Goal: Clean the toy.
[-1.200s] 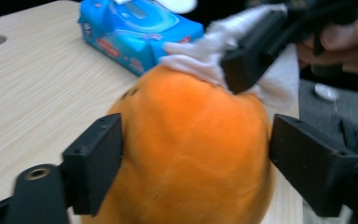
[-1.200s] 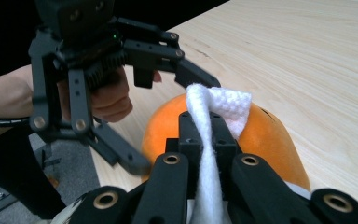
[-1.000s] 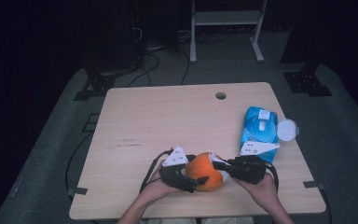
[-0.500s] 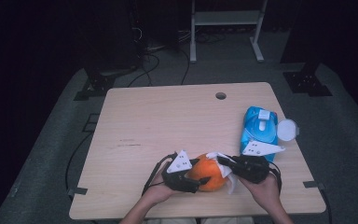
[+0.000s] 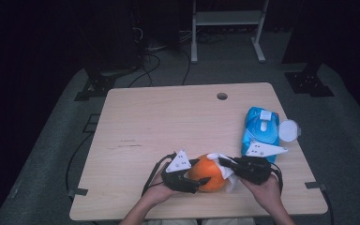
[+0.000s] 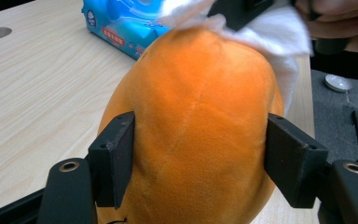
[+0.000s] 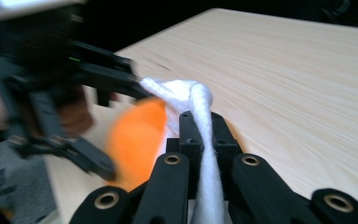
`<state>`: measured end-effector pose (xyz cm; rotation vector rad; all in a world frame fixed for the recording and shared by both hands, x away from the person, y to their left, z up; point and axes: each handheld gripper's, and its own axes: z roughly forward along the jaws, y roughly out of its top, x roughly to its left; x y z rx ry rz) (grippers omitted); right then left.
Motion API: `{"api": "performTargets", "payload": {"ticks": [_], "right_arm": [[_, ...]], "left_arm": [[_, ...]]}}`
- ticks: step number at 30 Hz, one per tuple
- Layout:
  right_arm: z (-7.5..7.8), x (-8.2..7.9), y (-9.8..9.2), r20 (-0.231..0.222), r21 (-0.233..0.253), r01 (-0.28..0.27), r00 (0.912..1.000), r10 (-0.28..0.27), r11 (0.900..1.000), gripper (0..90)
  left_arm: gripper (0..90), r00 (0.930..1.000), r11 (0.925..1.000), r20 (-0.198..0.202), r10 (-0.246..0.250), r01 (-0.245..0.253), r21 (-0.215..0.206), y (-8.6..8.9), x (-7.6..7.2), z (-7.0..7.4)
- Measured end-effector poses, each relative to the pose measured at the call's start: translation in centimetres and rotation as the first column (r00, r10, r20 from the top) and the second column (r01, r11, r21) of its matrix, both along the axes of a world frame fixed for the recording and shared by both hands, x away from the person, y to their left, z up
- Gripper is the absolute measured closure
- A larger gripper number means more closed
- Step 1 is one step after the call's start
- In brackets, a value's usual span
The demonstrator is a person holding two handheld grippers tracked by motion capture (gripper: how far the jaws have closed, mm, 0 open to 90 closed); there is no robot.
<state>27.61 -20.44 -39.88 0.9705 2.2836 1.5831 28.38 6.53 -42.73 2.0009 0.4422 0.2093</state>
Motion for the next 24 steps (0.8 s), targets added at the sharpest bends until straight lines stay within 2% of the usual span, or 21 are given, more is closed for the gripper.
{"api": "performTargets", "payload": {"ticks": [2, 4, 7, 9, 10, 12, 14, 17, 19, 21, 24], "right_arm": [[-0.4, 0.3, -0.6, -0.021, 0.005, 0.023, 0.9995, -0.022, 1.000, 86.5], [-0.4, 0.2, -0.4, -0.024, 0.017, 0.015, 0.9996, -0.014, 1.000, 86.5], [0.2, -0.3, 0.6, -0.013, 0.049, -0.037, 0.9992, 0.038, 0.998, 86.4], [0.5, -0.6, 1.2, 0.002, 0.047, -0.070, 0.9976, 0.069, 0.996, 86.5], [0.5, -0.6, 1.3, 0.009, 0.034, -0.068, 0.9976, 0.068, 0.997, 86.4], [0.3, -0.3, 1.0, 0.002, 0.042, -0.054, 0.9985, 0.054, 0.998, 86.4], [-0.2, 0.1, 0.3, -0.002, 0.022, -0.017, 0.9998, 0.017, 1.000, 86.4], [-1.4, 1.0, -1.0, -0.053, 0.028, 0.023, 0.9984, -0.021, 0.999, 86.4], [-1.8, 1.1, -1.1, -0.068, 0.039, 0.025, 0.9974, -0.023, 0.999, 86.4], [-1.4, 0.9, -0.8, -0.057, 0.036, 0.022, 0.9982, -0.020, 0.999, 86.4], [-0.4, 0.4, -0.2, -0.040, 0.084, -0.017, 0.9990, 0.021, 0.996, 86.4]], "left_arm": [[31.9, 1.0000, 1.0000, -0.003, 0.002, -0.002, -0.004, -0.1, 0.0, 0.0], [32.1, 1.0000, 1.0000, 0.005, 0.002, -0.002, 0.004, -0.2, 0.0, -0.1], [32.5, 1.0000, 1.0000, 0.004, 0.007, -0.007, -0.002, -0.3, 0.0, -0.1], [32.6, 0.9999, 1.0000, 0.008, 0.006, -0.006, 0.004, -0.3, 0.0, -0.1], [32.6, 1.0000, 1.0000, 0.005, 0.005, -0.005, 0.001, -0.2, 0.0, -0.1], [32.7, 1.0000, 1.0000, 0.001, 0.007, -0.007, -0.001, 0.0, 0.0, -0.1], [32.7, 0.9999, 0.9999, -0.006, 0.009, -0.009, -0.007, 0.3, 0.1, -0.1], [32.4, 0.9998, 0.9998, -0.013, 0.013, -0.013, -0.016, 0.5, 0.3, -0.1], [32.4, 0.9997, 0.9996, -0.016, 0.017, -0.017, -0.021, 0.5, 0.4, -0.1], [32.5, 0.9995, 0.9994, -0.021, 0.021, -0.022, -0.027, 0.5, 0.4, 0.0], [32.3, 0.9992, 0.9987, -0.023, 0.034, -0.034, -0.038, 0.5, 0.5, -0.1]]}}
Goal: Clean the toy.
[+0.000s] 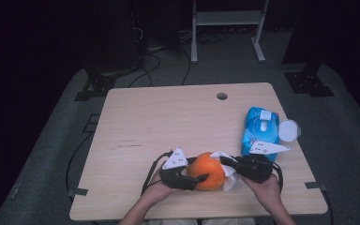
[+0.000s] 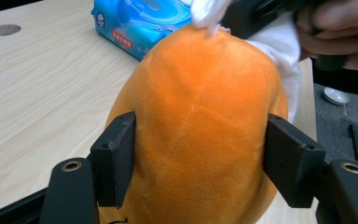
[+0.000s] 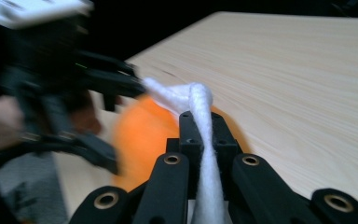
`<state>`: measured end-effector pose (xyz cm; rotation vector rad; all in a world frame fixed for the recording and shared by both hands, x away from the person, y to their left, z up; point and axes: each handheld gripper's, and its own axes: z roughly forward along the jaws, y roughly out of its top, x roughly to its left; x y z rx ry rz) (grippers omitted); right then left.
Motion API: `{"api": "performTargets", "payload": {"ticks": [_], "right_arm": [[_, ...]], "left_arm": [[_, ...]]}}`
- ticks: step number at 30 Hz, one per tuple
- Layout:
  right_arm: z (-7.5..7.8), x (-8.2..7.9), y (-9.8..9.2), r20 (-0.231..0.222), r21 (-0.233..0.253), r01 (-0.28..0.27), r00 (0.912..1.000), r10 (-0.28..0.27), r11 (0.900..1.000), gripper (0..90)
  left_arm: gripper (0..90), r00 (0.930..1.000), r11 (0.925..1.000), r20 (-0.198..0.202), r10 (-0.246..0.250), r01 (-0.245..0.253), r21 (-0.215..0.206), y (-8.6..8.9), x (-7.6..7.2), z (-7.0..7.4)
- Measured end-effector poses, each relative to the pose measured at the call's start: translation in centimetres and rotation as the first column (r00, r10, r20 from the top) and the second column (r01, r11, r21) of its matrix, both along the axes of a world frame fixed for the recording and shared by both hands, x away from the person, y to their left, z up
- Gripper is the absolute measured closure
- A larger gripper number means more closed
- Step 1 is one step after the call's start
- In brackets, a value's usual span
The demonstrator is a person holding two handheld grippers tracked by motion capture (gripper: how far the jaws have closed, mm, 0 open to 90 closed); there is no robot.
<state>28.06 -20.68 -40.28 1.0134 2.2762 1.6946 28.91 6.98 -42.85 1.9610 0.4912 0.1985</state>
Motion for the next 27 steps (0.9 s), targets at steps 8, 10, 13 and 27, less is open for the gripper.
{"api": "performTargets", "payload": {"ticks": [8, 10, 13, 27], "right_arm": [[0.0, 0.0, 0.3, 0.015, -0.007, -0.018, 0.9997, 0.018, 1.000, 86.4], [-0.4, 0.3, -0.3, -0.007, 0.003, 0.003, 1.0000, -0.003, 1.000, 86.4], [0.0, -0.3, 0.5, 0.015, -0.010, -0.014, 0.9998, 0.014, 1.000, 86.4], [0.5, -1.3, 2.1, 0.114, -0.079, -0.018, 0.9932, 0.027, 0.997, 86.3]], "left_arm": [[32.9, 0.9991, 0.9989, -0.006, 0.041, -0.041, -0.022, 0.5, 0.2, 0.1], [32.9, 0.9984, 0.9980, -0.016, 0.054, -0.054, -0.034, 0.5, 0.3, 0.1], [32.6, 0.9979, 0.9975, -0.025, 0.059, -0.060, -0.036, 0.3, 0.4, -0.1], [30.1, 0.9994, 0.9992, -0.001, 0.036, -0.036, -0.018, -0.6, -0.1, -0.4]]}}
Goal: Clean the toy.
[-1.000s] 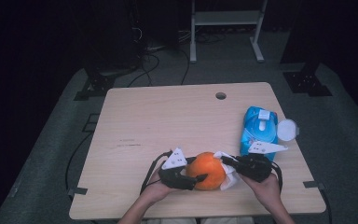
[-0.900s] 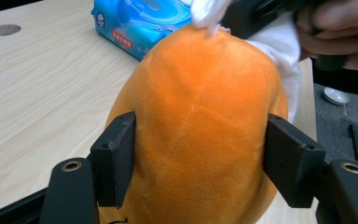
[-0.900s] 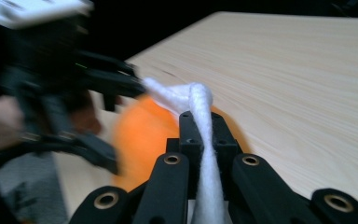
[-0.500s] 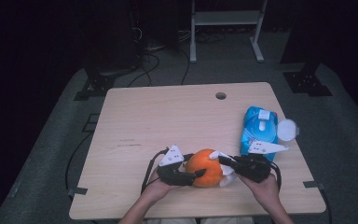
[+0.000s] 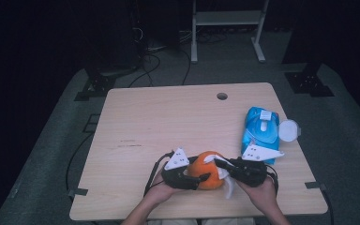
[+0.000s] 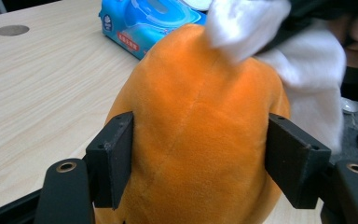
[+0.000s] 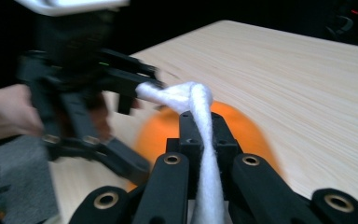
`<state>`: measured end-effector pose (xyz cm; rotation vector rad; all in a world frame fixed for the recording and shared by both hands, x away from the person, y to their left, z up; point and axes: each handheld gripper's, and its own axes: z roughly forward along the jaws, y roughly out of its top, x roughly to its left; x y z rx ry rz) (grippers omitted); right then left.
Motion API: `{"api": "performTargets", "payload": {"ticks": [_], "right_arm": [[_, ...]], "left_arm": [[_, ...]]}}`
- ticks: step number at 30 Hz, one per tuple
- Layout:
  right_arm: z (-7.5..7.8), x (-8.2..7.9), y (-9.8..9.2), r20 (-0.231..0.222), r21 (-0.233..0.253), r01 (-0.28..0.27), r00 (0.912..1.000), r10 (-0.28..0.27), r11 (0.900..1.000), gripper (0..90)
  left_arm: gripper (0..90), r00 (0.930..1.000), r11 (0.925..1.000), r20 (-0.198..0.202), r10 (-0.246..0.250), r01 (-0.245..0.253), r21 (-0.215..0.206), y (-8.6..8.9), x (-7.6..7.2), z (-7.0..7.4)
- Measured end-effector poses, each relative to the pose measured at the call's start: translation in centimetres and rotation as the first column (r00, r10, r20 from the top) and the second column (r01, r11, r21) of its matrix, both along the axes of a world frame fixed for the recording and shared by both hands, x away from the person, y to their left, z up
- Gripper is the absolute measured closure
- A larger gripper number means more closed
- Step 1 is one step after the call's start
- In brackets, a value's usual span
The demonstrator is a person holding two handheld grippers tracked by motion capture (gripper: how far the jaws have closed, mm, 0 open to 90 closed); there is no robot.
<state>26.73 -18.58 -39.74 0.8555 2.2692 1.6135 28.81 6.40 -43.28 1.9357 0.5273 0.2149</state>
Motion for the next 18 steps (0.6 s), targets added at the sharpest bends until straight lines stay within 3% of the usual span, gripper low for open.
{"api": "performTargets", "payload": {"ticks": [3, 8, 10, 13, 15, 18], "right_arm": [[0.3, -0.3, 1.1, 0.022, -0.031, -0.032, 0.9992, 0.032, 0.999, 86.3], [0.1, 0.4, -0.7, 0.023, -0.028, 0.035, 0.9991, -0.034, 0.999, 86.2], [-0.2, 0.4, -1.1, 0.014, -0.040, 0.035, 0.9993, -0.035, 0.999, 86.2], [-0.3, 0.3, -1.1, 0.014, -0.047, 0.023, 0.9996, -0.023, 0.999, 86.2], [-0.2, 0.2, -0.8, 0.016, -0.053, 0.016, 0.9998, -0.015, 0.998, 86.2], [0.0, -0.5, 0.4, 0.022, -0.047, -0.022, 0.9995, 0.023, 0.999, 86.2]], "left_arm": [[30.5, 1.0000, 1.0000, 0.005, 0.005, -0.005, 0.008, -0.2, -0.2, 0.1], [27.6, 0.9982, 0.9983, 0.022, -0.055, 0.055, 0.020, -0.1, -0.5, 0.4], [22.6, 0.9960, 0.9960, 0.005, -0.089, 0.089, 0.002, 0.4, -0.3, 0.5], [17.4, 0.9963, 0.9963, -0.015, -0.085, 0.085, 0.011, 0.7, 0.3, 0.3], [18.4, 0.9956, 0.9959, -0.029, -0.089, 0.089, 0.013, 0.5, 0.4, -0.1], [26.4, 0.9968, 0.9966, 0.008, -0.080, 0.080, 0.023, -0.3, -0.2, -0.2]]}}
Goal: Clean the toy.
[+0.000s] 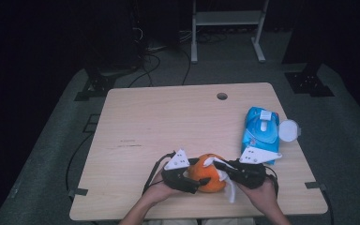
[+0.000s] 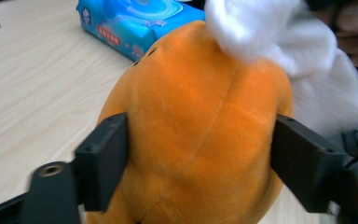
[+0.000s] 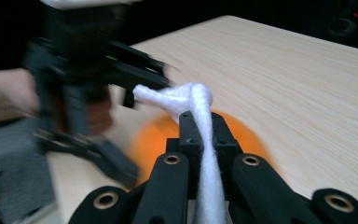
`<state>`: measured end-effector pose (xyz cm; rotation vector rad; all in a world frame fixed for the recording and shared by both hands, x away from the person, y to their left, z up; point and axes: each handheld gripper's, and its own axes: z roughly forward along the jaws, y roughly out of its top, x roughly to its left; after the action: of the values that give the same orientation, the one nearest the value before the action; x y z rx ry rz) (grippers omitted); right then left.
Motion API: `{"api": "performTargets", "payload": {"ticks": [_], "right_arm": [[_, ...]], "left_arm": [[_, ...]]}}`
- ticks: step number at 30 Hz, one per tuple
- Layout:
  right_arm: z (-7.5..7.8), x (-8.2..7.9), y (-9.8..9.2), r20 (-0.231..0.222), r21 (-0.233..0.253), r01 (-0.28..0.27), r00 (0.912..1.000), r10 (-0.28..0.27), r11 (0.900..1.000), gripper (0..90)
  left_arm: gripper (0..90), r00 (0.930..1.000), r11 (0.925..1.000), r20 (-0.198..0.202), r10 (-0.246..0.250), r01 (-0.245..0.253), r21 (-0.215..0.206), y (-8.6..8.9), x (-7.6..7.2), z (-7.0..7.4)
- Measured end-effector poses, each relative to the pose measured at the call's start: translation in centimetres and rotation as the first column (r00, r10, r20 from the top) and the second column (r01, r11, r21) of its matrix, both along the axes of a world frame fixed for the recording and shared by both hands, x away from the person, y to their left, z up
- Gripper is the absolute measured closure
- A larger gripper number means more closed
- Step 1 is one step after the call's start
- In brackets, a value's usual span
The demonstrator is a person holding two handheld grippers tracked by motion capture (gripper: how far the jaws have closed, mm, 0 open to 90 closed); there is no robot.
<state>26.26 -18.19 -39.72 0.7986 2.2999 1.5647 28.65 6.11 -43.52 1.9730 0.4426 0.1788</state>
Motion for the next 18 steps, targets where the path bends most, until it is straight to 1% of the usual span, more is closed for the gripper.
{"api": "performTargets", "payload": {"ticks": [1, 2, 3, 4, 5, 7, 9, 10, 12, 13, 14, 15, 16, 18], "right_arm": [[0.1, -0.2, 0.5, 0.000, 0.003, -0.021, 0.9998, 0.021, 1.000, 86.2], [0.1, -0.4, 1.2, 0.012, -0.012, -0.031, 0.9994, 0.031, 0.999, 86.2], [0.2, -0.6, 1.6, 0.028, -0.034, -0.030, 0.9991, 0.031, 0.999, 86.2], [0.3, -0.5, 1.8, 0.035, -0.045, -0.021, 0.9991, 0.023, 0.999, 86.2], [0.3, -0.4, 1.7, 0.041, -0.040, -0.014, 0.9991, 0.015, 0.999, 86.2], [0.4, -0.1, 1.0, 0.033, -0.033, 0.019, 0.9993, -0.018, 0.999, 86.2], [0.4, 0.3, 0.2, 0.031, -0.036, 0.044, 0.9986, -0.042, 0.998, 86.2], [0.2, 0.3, -0.2, 0.023, -0.035, 0.050, 0.9985, -0.050, 0.998, 86.2], [0.0, 0.2, -0.7, 0.010, -0.030, 0.059, 0.9982, -0.059, 0.998, 86.2], [-0.1, 0.2, -0.8, 0.006, -0.028, 0.056, 0.9984, -0.055, 0.998, 86.2], [-0.1, 0.1, -0.8, -0.006, -0.018, 0.047, 0.9989, -0.048, 0.999, 86.2], [0.0, 0.0, -0.6, -0.022, -0.005, 0.031, 0.9993, -0.031, 0.999, 86.2], [0.1, -0.1, -0.2, -0.029, -0.004, 0.008, 0.9996, -0.008, 1.000, 86.2], [0.2, -0.6, 1.2, -0.015, -0.034, -0.041, 0.9991, 0.040, 0.999, 86.0]], "left_arm": [[28.1, 0.9999, 1.0000, 0.013, 0.006, -0.006, 0.006, -0.4, -0.3, 0.0], [29.5, 0.9996, 0.9998, 0.028, 0.003, -0.004, 0.021, -0.6, -0.6, 0.1], [30.5, 0.9989, 0.9993, 0.047, -0.005, 0.004, 0.038, -0.8, -0.9, 0.1], [31.1, 0.9988, 0.9992, 0.048, -0.010, 0.008, 0.038, -0.7, -1.0, 0.1], [31.5, 0.9989, 0.9993, 0.044, -0.017, 0.015, 0.035, -0.6, -1.0, 0.1], [31.5, 0.9985, 0.9988, 0.042, -0.036, 0.035, 0.034, -0.4, -1.0, 0.1], [29.2, 0.9975, 0.9982, 0.047, -0.052, 0.051, 0.031, -0.3, -1.0, 0.2], [26.6, 0.9974, 0.9979, 0.037, -0.062, 0.061, 0.018, -0.1, -0.8, 0.4], [20.0, 0.9986, 0.9986, 0.003, -0.053, 0.053, -0.007, 0.2, -0.3, 0.5], [18.0, 0.9989, 0.9990, -0.016, -0.044, 0.044, -0.008, 0.3, 0.0, 0.5], [17.1, 0.9985, 0.9989, -0.029, -0.047, 0.047, -0.008, 0.2, 0.1, 0.3], [17.3, 0.9980, 0.9985, -0.030, -0.055, 0.055, -0.005, 0.1, 0.1, 0.0], [18.8, 0.9977, 0.9979, -0.022, -0.065, 0.065, 0.003, -0.2, -0.1, -0.1], [23.7, 0.9961, 0.9959, 0.017, -0.087, 0.086, 0.028, -0.7, -0.7, -0.2]]}}
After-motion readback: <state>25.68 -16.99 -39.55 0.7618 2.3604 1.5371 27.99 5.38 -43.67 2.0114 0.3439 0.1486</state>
